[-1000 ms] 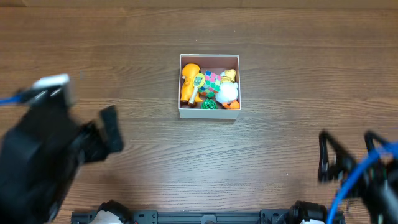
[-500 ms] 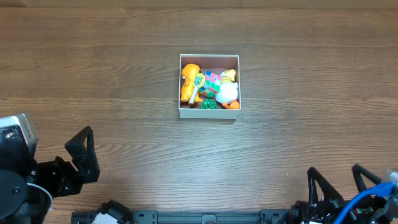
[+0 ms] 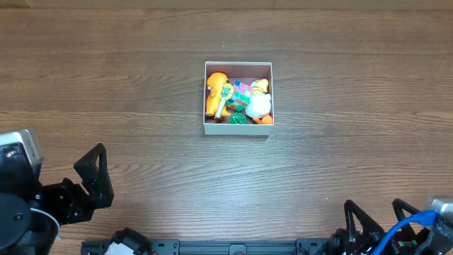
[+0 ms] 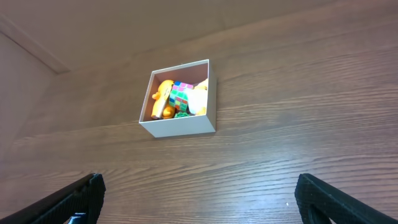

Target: Pack container

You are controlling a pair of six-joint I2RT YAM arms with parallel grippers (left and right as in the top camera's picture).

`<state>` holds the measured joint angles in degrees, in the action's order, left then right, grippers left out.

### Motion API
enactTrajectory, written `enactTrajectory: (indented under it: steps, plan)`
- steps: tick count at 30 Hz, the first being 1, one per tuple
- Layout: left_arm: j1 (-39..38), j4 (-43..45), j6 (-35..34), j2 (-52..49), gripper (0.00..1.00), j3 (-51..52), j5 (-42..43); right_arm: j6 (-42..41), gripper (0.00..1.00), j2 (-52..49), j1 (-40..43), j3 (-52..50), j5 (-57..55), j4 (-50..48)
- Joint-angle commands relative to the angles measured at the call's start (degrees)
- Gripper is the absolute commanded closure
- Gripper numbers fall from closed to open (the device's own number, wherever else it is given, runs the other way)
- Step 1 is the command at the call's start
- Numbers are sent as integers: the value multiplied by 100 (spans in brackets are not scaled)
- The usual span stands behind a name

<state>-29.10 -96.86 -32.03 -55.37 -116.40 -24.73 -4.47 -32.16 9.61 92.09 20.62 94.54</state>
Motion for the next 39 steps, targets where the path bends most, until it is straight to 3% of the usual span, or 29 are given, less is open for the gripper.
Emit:
enactTrajectory:
  steps: [1, 6, 10, 17, 22, 39]
  plan:
    - [31, 9, 31, -7, 0, 15, -116, 24, 0, -35, -94, -127, -267, -560]
    - [31, 9, 31, -7, 0, 15, -116, 26, 0, 227, -595, -955, -647, -2124]
    - [31, 9, 31, -7, 0, 15, -116, 26, 0, 730, -1036, -2424, -1019, -3515]
    - [31, 9, 31, -7, 0, 15, -116, 20, 0, 1733, -1191, -5169, -1222, -4937]
    - [31, 9, 31, -7, 0, 15, -116, 20, 0, 2345, -1189, -6516, -1222, -5366]
    - [31, 9, 31, -7, 0, 15, -116, -20, 0, 3200, -1189, -8061, -1156, -5462]
